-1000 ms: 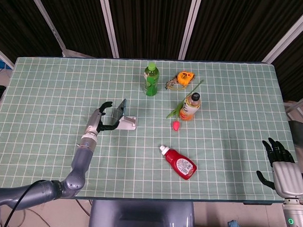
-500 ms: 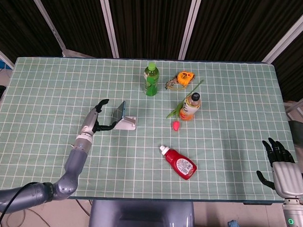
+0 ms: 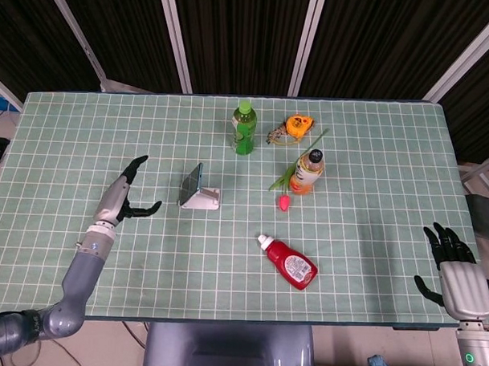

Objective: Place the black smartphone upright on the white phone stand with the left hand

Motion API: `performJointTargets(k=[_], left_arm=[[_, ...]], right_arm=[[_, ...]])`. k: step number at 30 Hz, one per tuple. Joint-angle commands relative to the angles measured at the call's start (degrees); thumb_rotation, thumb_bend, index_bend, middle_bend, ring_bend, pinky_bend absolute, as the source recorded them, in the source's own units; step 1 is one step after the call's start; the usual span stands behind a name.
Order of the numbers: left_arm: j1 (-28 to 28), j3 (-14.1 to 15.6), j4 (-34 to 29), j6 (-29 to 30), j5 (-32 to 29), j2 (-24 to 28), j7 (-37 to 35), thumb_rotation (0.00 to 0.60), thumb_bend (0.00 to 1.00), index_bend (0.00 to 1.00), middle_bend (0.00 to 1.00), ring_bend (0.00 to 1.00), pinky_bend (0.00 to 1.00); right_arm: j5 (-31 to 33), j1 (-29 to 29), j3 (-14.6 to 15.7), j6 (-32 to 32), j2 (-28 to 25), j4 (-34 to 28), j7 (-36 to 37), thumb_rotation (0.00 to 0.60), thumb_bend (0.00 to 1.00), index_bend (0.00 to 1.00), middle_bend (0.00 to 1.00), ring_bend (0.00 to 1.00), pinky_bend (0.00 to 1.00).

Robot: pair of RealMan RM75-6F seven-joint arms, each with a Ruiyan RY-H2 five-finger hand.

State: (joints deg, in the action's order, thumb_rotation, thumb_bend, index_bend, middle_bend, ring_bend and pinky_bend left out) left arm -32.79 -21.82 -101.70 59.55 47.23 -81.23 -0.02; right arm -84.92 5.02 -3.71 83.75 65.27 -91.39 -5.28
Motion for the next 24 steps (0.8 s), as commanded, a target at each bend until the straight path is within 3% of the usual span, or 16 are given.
performJointTargets(k=[1,7,11,17,21,24], left_arm=[[3.53,3.52,-2.84,2.76,8.99,5.13,-0.17,0.600,0.23,0.03,0.01,0.00,0.04],[10.83,12.96,-3.69,10.03,28.05,15.00,1.79,0.600,0.14,0.02,0.00,0.00,0.00],[15.53,17.85,-2.59,15.54,35.10,19.52,4.01,0.600,0.12,0.01,0.00,0.00,0.00],[23.32,23.08,0.80,24.51,39.22,21.68,7.85,0.600,0.07,0.00,0.00,0.00,0.00],[26.77,24.53,6.04,28.14,39.74,20.62,8.29,0.600,0.07,0.00,0.00,0.00,0.00],[27.65,25.15,7.80,27.43,38.87,20.31,7.41,0.600,0.07,0.00,0.00,0.00,0.00]], right_arm=[[-0.02,-0.02,0.00,0.04,0.00,-0.03,-0.05,0.600,0.37,0.07,0.00,0.00,0.18],[-0.16,-0.09,0.04,0.20,0.05,0.06,-0.15,0.600,0.37,0.07,0.00,0.00,0.18],[-0.30,-0.14,0.08,0.35,0.05,0.03,-0.14,0.600,0.37,0.07,0.00,0.00,0.18],[-0.16,-0.17,0.03,0.34,0.08,-0.04,-0.39,0.600,0.37,0.07,0.00,0.00,0.18],[-0.29,-0.28,0.07,0.53,0.10,0.13,-0.07,0.600,0.37,0.07,0.00,0.00,0.18],[-0.47,-0.29,0.11,0.63,0.15,0.22,-0.08,0.600,0.37,0.07,0.00,0.00,0.18]])
